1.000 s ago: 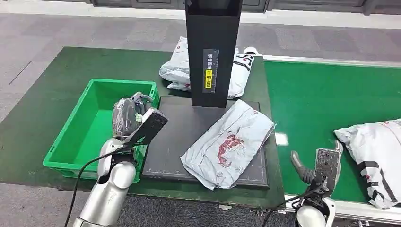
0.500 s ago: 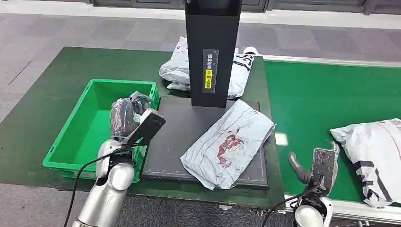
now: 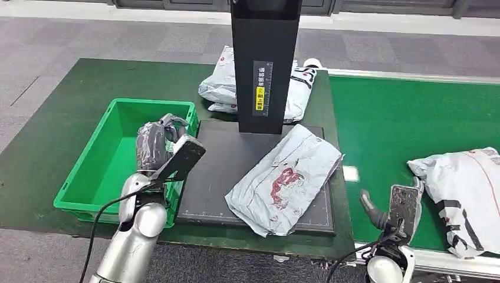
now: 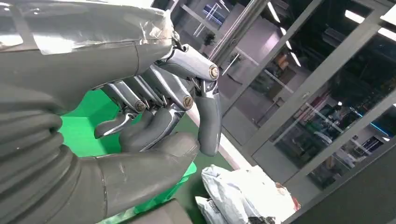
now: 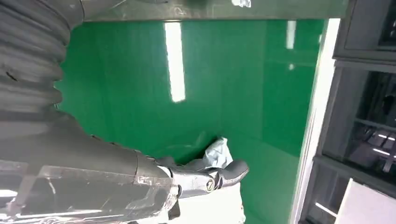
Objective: Moved the parcel from conveyor to table for the left to box.
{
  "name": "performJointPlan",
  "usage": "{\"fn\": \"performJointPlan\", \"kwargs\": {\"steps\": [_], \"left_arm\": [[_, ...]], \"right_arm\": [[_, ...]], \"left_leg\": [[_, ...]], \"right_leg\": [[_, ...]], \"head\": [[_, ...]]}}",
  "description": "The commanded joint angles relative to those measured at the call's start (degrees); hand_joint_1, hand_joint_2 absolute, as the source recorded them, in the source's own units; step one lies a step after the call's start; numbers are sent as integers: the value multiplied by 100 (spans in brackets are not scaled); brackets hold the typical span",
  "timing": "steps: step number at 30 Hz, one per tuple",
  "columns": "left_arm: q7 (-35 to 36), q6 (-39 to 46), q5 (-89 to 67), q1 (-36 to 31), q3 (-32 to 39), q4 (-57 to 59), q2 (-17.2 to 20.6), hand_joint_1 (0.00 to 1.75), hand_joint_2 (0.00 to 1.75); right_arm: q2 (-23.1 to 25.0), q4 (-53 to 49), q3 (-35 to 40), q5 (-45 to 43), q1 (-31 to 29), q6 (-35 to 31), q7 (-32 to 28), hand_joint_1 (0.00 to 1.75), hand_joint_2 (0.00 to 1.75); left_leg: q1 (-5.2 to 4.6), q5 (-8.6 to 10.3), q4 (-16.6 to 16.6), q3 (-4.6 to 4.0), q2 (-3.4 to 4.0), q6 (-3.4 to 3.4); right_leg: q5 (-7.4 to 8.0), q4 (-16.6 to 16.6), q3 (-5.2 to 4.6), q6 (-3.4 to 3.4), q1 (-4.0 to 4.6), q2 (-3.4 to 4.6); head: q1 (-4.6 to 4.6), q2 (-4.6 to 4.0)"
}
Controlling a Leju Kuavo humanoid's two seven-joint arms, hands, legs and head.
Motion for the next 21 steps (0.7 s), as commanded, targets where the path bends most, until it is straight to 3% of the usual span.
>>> {"fn": "performJointPlan", "kwargs": {"steps": [1, 7, 8, 10, 12, 16, 21], "left_arm": [[36, 24, 36, -129, 62, 185, 156, 175, 175], [36, 24, 36, -129, 62, 185, 156, 175, 175], [-228, -2507, 287, -615, -1695, 2384, -270, 0, 175], [-228, -2507, 287, -615, -1695, 2384, -270, 0, 175], [-227, -2525, 375, -646, -1719, 2274, -165, 0, 175], [-203, -2656, 463, -672, -1716, 2146, -95, 0, 175], [-197, -2680, 465, -717, -1741, 2196, -120, 0, 175]], "right_arm": [[55, 417, -205, -5, -212, -19, 19, 0, 175], [55, 417, -205, -5, -212, -19, 19, 0, 175], [191, 111, -453, 449, -113, -43, 246, 0, 175], [191, 111, -453, 449, -113, -43, 246, 0, 175], [220, 116, -491, 466, -117, -17, 246, 0, 175], [230, 93, -538, 479, -101, -8, 245, 0, 175], [245, 72, -584, 501, -92, 0, 240, 0, 175]], "left_leg": [[-2, 0, -11, 14, 9, 3], [-1, 0, -9, 12, 9, 3], [-2, 0, -14, 18, 10, 4], [-3, 1, -12, 17, 9, 4], [-15, 13, -14, 16, -53, 14], [-19, 2, -11, 14, 28, 13], [-22, 3, -5, 8, 14, 14]], "right_leg": [[2, -9, 10, -1, -1, 5], [2, -9, 10, -1, 0, 6], [2, -12, 14, -1, -1, 5], [2, -11, 14, 0, -1, 5], [-5, -22, 27, 10, -11, -58], [12, -13, 3, 8, -16, 19], [9, -8, -3, 11, -19, 6]], "head": [[0, 0], [0, 2], [0, 2], [0, 0], [0, 0], [0, 0], [0, 0]]}}
